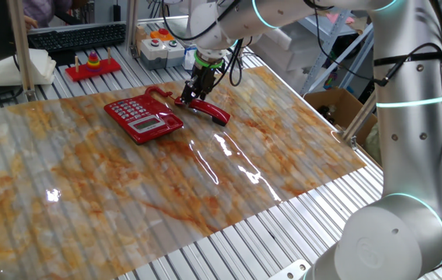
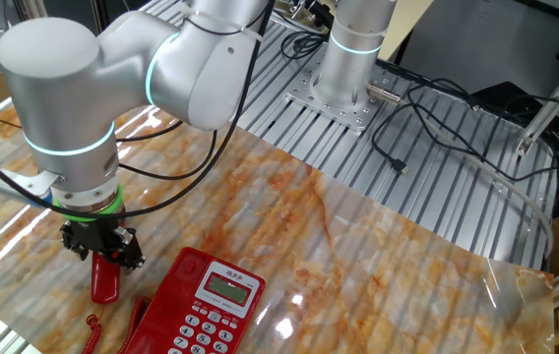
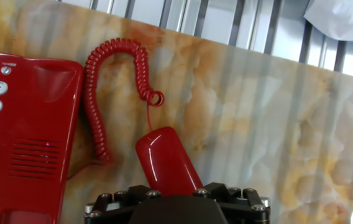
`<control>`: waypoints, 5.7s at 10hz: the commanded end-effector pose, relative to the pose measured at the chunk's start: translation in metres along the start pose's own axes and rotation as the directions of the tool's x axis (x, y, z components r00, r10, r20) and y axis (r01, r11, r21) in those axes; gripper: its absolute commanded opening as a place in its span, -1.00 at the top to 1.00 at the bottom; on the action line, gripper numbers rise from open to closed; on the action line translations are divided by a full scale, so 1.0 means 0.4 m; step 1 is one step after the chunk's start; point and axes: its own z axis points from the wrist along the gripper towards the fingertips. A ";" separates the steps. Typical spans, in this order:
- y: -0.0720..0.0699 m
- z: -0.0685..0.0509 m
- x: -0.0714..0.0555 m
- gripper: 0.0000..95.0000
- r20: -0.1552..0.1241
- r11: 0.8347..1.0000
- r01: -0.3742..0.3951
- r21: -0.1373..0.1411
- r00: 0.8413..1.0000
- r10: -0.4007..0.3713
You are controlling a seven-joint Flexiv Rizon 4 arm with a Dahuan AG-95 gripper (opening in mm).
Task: Place the handset of the telephone on the corresponding phone cradle
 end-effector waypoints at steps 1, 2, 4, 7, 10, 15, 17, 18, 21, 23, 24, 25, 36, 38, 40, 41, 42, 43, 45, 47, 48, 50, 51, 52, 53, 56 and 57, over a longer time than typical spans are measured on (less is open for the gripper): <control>0.002 0.004 0.000 0.60 0.004 1.000 -0.001 -0.015 1.000 0.001; 0.003 0.004 0.001 0.60 0.004 1.000 -0.001 -0.016 1.000 0.001; 0.004 0.005 0.002 0.60 0.005 1.000 0.002 -0.017 1.000 -0.002; 0.005 0.005 0.003 1.00 0.009 0.999 0.000 -0.037 1.000 0.000; 0.005 0.005 0.003 1.00 0.002 0.999 -0.013 -0.039 1.000 0.013; 0.005 0.005 0.003 1.00 -0.028 0.999 -0.028 -0.046 0.999 0.027; 0.005 0.005 0.003 1.00 -0.041 0.998 -0.037 -0.047 0.999 0.035; 0.005 0.005 0.003 1.00 -0.043 0.998 -0.038 -0.046 0.998 0.036; 0.005 0.005 0.003 1.00 -0.047 0.998 -0.038 -0.043 0.998 0.035; 0.004 -0.010 -0.001 1.00 -0.050 0.998 -0.039 -0.042 0.998 0.037; 0.004 -0.017 -0.003 1.00 -0.053 0.998 -0.040 -0.042 0.998 0.038; 0.003 -0.019 -0.003 1.00 -0.054 0.998 -0.040 -0.042 0.998 0.038; 0.025 -0.041 -0.025 1.00 -0.033 0.997 -0.056 -0.054 0.998 0.055; 0.025 -0.039 -0.025 0.60 -0.030 0.997 -0.054 -0.054 0.998 0.052; 0.025 -0.029 -0.023 0.60 -0.028 0.997 -0.056 -0.054 0.998 0.054; 0.025 -0.027 -0.023 0.60 -0.028 0.997 -0.056 -0.054 0.998 0.055; 0.025 -0.023 -0.022 0.60 -0.026 0.997 -0.063 -0.053 0.998 0.061; 0.025 -0.023 -0.021 0.20 -0.025 0.996 -0.067 -0.053 0.998 0.065; 0.024 -0.023 -0.021 0.20 -0.023 0.996 -0.072 -0.052 0.997 0.071; 0.024 -0.023 -0.021 0.20 -0.023 0.996 -0.073 -0.052 0.997 0.072; 0.024 -0.023 -0.021 0.20 -0.023 0.996 -0.073 -0.052 0.997 0.072; 0.024 -0.023 -0.021 0.20 -0.022 0.996 -0.072 -0.050 0.997 0.071; 0.024 -0.023 -0.021 -0.20 -0.023 0.996 -0.072 -0.049 0.997 0.071; 0.024 -0.023 -0.021 -0.20 -0.023 0.996 -0.072 -0.048 0.997 0.071; 0.024 -0.023 -0.021 -0.20 -0.022 0.996 -0.071 -0.048 0.997 0.070; 0.022 -0.024 -0.020 -0.20 -0.018 0.996 -0.069 -0.049 0.997 0.069; 0.019 -0.025 -0.018 -0.20 -0.018 0.997 -0.061 -0.050 0.998 0.060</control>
